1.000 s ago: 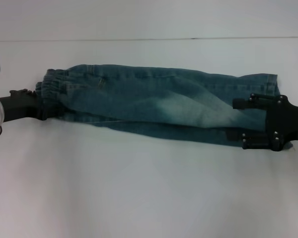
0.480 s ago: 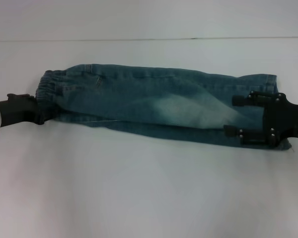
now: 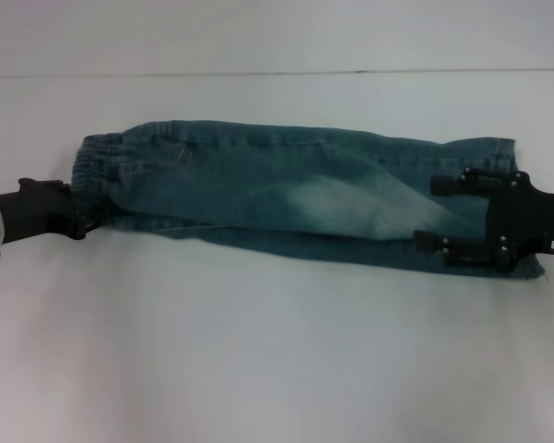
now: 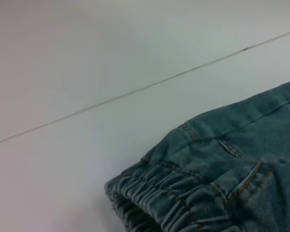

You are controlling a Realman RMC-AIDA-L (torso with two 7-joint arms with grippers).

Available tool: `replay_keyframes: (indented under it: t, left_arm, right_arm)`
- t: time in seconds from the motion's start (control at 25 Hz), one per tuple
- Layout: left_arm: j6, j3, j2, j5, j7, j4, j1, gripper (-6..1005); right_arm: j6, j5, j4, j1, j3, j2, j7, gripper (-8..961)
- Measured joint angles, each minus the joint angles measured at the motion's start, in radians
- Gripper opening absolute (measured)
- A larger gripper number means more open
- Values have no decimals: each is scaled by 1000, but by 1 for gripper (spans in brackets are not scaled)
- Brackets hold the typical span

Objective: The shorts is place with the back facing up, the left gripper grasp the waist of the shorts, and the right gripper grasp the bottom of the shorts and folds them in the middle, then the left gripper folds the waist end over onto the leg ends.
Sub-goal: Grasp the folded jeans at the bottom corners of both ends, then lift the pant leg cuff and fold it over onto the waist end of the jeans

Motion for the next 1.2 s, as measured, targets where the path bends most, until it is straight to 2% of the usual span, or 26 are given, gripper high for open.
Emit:
replay_keyframes:
  t: [0.32,0.64,1.08,1.2]
  left_arm:
    - [36,-3,-6,-20,2,32,12,418]
    - [39,2,-7,-28,2,37,14,144]
    - [91,-2,-7,-33,2,59,13,106]
    - [135,-6,-7,-44,1,77,15,105]
  right_arm:
    - [12,0,-4,-5,0,7,-9,840]
    - [14,0,-5,-6,2,8,-11,838]
    - [24,-5,-1,1,2,10,-11,832]
    - [41,-5,0,2,1,12,-11,726]
